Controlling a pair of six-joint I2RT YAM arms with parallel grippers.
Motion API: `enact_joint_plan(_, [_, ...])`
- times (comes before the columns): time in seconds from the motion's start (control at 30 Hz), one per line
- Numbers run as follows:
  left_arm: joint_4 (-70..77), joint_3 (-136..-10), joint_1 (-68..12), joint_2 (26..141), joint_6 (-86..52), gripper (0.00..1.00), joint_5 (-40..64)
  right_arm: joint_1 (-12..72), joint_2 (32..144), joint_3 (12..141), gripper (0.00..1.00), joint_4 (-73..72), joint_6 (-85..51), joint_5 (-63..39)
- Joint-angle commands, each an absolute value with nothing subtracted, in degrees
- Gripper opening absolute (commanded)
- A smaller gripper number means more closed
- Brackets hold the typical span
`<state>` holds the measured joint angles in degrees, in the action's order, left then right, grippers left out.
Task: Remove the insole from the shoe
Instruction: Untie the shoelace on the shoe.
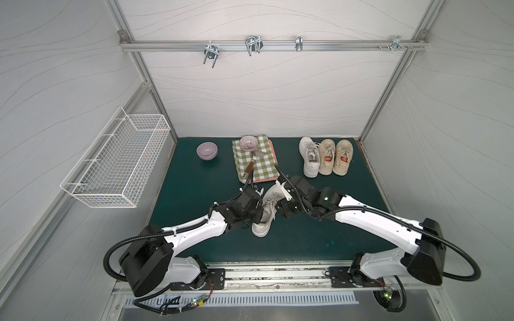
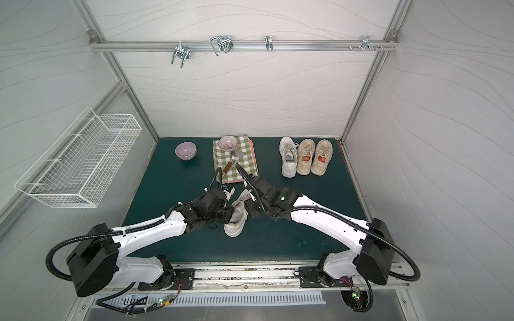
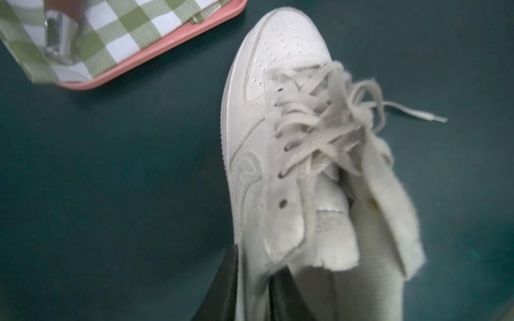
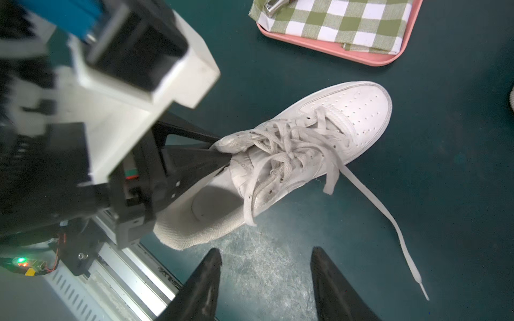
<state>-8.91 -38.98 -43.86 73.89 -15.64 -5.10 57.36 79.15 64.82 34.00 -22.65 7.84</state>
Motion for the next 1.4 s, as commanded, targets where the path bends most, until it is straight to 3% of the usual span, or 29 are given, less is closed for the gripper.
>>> enact_joint_plan(0.0, [-4.4, -39.0, -43.5, 71.5, -16.1, 0.27, -2.5, 57.8, 81.6, 67.3, 0.55, 33.8, -24.1, 8.6])
enact_joint_plan(0.47, [-2.0, -39.6, -43.4, 73.8, -18.0, 0.23, 5.6, 57.7, 91.5, 72.9, 0.53, 35.3, -26.4, 11.3])
enact_joint_plan(1.13, [-1.6, -39.6, -43.5, 75.0, -18.1, 0.30, 4.2, 57.5, 92.2, 71.2, 0.08, 35.9, -26.5, 14.3])
enact_joint_plan(1.37, [-2.7, -40.9, -43.5, 77.3, -18.5, 0.37, 1.9, 57.7, 89.0, 69.2, 0.00, 34.1, -25.6, 12.8])
